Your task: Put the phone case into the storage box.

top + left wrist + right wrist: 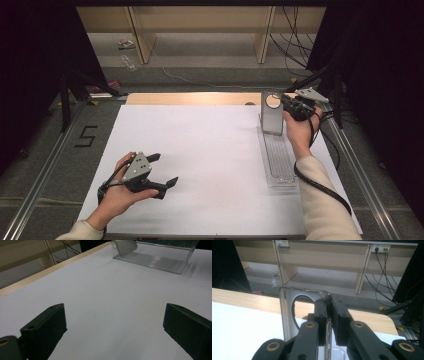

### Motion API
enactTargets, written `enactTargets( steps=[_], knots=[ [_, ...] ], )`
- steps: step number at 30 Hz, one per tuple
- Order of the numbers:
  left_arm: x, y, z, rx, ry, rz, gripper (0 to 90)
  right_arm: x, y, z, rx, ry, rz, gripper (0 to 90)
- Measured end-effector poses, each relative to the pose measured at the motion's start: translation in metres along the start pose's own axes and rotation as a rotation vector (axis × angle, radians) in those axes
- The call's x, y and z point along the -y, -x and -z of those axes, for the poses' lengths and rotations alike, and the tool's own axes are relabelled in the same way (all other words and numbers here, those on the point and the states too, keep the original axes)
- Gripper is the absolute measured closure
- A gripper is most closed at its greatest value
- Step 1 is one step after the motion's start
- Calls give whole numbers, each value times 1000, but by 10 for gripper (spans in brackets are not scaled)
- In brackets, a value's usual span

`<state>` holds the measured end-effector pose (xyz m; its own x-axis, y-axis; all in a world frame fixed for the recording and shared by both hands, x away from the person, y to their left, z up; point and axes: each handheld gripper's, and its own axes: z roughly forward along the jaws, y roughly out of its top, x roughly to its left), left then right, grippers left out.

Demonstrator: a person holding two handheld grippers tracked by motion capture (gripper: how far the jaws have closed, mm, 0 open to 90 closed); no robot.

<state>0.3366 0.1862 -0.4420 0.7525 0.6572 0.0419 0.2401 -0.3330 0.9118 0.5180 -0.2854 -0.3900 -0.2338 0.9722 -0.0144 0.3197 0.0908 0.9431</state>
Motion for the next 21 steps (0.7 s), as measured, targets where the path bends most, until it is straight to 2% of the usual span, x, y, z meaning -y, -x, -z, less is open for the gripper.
enactTargets(
  steps=[21],
  knots=[
    [0, 0, 0, 1, 1, 1, 45, 0, 0, -7, 13, -7, 9, 823]
  ],
)
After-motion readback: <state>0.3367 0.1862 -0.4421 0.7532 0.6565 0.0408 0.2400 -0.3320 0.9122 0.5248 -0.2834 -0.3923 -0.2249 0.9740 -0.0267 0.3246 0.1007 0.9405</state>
